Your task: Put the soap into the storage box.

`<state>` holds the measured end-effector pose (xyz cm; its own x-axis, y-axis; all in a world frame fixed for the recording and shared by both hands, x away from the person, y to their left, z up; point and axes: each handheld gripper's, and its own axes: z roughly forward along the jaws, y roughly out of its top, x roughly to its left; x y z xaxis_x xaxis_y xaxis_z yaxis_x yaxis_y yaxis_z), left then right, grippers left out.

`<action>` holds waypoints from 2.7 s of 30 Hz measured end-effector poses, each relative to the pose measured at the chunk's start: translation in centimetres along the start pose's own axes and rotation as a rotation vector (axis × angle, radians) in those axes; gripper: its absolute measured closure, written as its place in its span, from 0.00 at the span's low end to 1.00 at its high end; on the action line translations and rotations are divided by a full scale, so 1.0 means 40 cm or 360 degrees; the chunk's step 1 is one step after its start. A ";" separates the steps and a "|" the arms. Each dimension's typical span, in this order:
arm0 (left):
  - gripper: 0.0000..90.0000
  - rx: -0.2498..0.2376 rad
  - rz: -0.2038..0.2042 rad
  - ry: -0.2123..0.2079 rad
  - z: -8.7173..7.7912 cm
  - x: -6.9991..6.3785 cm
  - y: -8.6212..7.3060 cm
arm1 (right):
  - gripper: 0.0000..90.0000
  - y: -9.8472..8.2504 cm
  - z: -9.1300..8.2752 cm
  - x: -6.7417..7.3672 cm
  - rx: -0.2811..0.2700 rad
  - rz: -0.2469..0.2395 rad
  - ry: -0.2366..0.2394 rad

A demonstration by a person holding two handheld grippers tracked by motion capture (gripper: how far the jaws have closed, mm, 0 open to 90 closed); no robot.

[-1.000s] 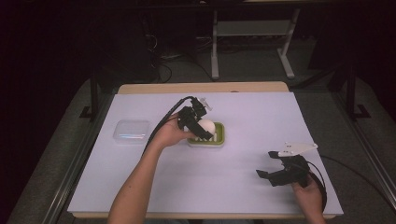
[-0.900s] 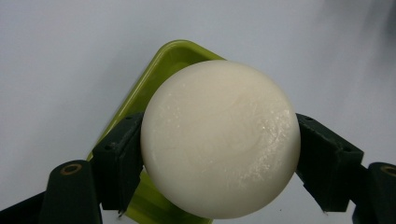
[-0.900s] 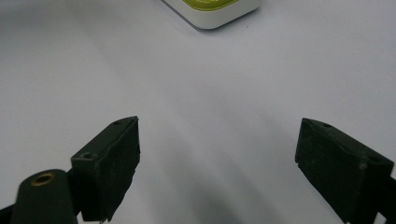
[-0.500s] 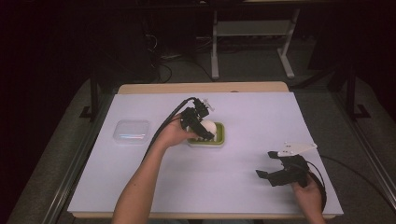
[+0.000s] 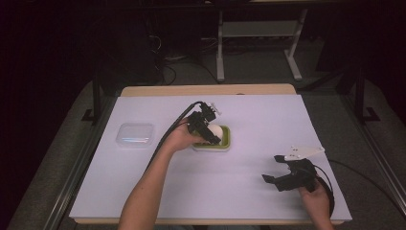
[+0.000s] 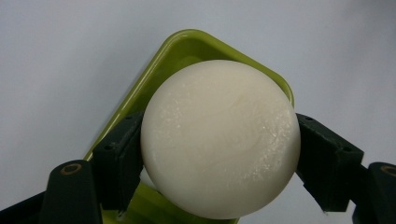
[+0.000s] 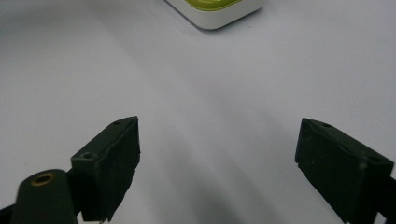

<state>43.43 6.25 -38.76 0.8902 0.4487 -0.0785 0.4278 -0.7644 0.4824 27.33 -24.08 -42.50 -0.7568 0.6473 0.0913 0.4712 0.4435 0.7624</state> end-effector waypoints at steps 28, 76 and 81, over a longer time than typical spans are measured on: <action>0.27 0.0059 -0.0026 0.0023 0.026 0.014 -0.003 | 0.15 0.001 -0.001 -0.001 -0.0008 -0.0002 0.0006; 0.28 0.0003 -0.0028 0.0016 0.007 0.010 -0.010 | 0.15 0.004 0.001 0.001 -0.0006 -0.0006 0.0014; 0.25 -0.0012 -0.0027 0.0027 -0.007 0.006 -0.014 | 0.15 0.003 -0.002 -0.003 -0.0006 0.0003 0.0008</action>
<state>43.35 6.91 -38.79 0.8799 0.4696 -0.0719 0.4417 -0.7529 0.4879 27.44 -24.13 -42.36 -0.7581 0.6450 0.0963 0.4711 0.4396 0.7647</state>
